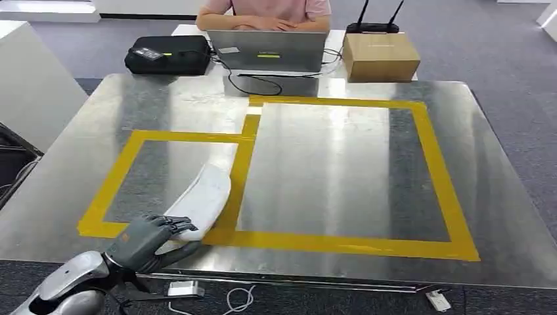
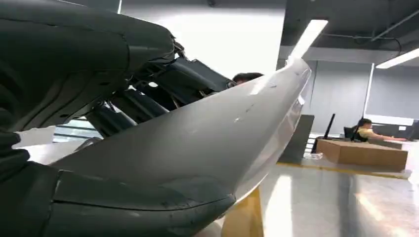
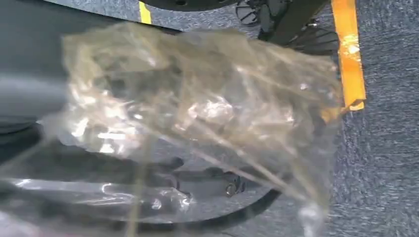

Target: Take the parts from the cabinet and place them on the table.

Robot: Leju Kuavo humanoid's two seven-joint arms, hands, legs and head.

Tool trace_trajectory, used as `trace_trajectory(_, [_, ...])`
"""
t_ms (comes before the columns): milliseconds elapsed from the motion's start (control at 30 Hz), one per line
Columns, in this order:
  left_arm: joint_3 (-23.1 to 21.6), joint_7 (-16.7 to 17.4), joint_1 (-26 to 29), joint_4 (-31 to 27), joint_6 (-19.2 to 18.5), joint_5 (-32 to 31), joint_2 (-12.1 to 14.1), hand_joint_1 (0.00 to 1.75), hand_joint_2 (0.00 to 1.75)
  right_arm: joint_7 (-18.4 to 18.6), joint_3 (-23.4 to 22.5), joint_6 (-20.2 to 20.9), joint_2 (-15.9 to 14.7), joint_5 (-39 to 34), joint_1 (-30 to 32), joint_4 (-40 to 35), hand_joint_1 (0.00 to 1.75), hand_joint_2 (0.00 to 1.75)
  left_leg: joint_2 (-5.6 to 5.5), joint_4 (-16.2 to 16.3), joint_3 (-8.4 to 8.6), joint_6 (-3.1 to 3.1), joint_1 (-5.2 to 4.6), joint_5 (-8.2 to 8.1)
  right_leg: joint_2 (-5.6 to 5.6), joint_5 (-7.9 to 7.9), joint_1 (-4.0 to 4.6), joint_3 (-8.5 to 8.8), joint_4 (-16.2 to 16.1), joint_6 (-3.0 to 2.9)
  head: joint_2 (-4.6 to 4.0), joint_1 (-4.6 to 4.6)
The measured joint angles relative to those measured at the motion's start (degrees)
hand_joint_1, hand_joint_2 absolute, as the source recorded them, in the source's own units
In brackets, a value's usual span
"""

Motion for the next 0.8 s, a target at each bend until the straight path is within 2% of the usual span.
trace_trajectory(300, [-0.8, 0.4, -0.5, 1.1, 0.0, 0.0, 0.0, 1.75, 1.75, -0.2, -0.6, 0.0, 0.0, 0.4, -0.2, 0.7, 0.0, 0.0, 0.0, 0.0, 0.01, 0.0, 0.0, 0.0, 0.0, 0.0, 0.0, 0.02, 0.0, 0.0, 0.0, 0.0])
trace_trajectory(433, [-0.7, 2.2, -0.9, 2.3, 0.0, -1.9, -0.1, 1.75, 1.75, -1.2, -1.7, -0.1, -0.1, 1.8, -1.0, 1.7, 0.0, 0.0, 0.0, 0.0, 0.02, 0.01, 0.0, 0.01, 0.0, 0.0, 0.0, 0.03, 0.0, 0.01, 0.0, 0.02])
trace_trajectory(567, [-0.6, 3.3, -1.0, 4.4, 1.0, -4.7, -0.2, 1.75, 1.75, -2.1, -1.9, -3.6, -0.2, 1.4, -2.2, 4.4, 0.0, 0.0, 0.0, 0.0, 0.02, 0.01, 0.0, 0.01, -0.01, 0.01, 0.0, 0.09, 0.0, 0.01, 0.0, 0.02])
trace_trajectory(733, [0.9, 6.6, -0.6, 6.5, 3.3, -9.8, -0.1, 1.75, 1.75, -2.0, -1.9, -5.2, -0.3, 0.7, -2.7, 6.3, 0.0, 0.0, 0.0, 0.0, 0.02, 0.01, 0.01, 0.02, -0.01, 0.01, 0.01, 0.11, 0.0, 0.01, 0.0, 0.02])
trace_trajectory(800, [1.9, 8.0, -0.2, 7.1, 4.5, -12.3, 0.0, 1.75, 1.75, -1.9, -1.9, -4.6, -0.4, 0.5, -2.6, 6.6, 0.0, 0.0, 0.0, 0.0, 0.02, 0.01, 0.01, 0.02, -0.01, 0.01, 0.01, 0.11, 0.0, 0.01, 0.0, 0.02])
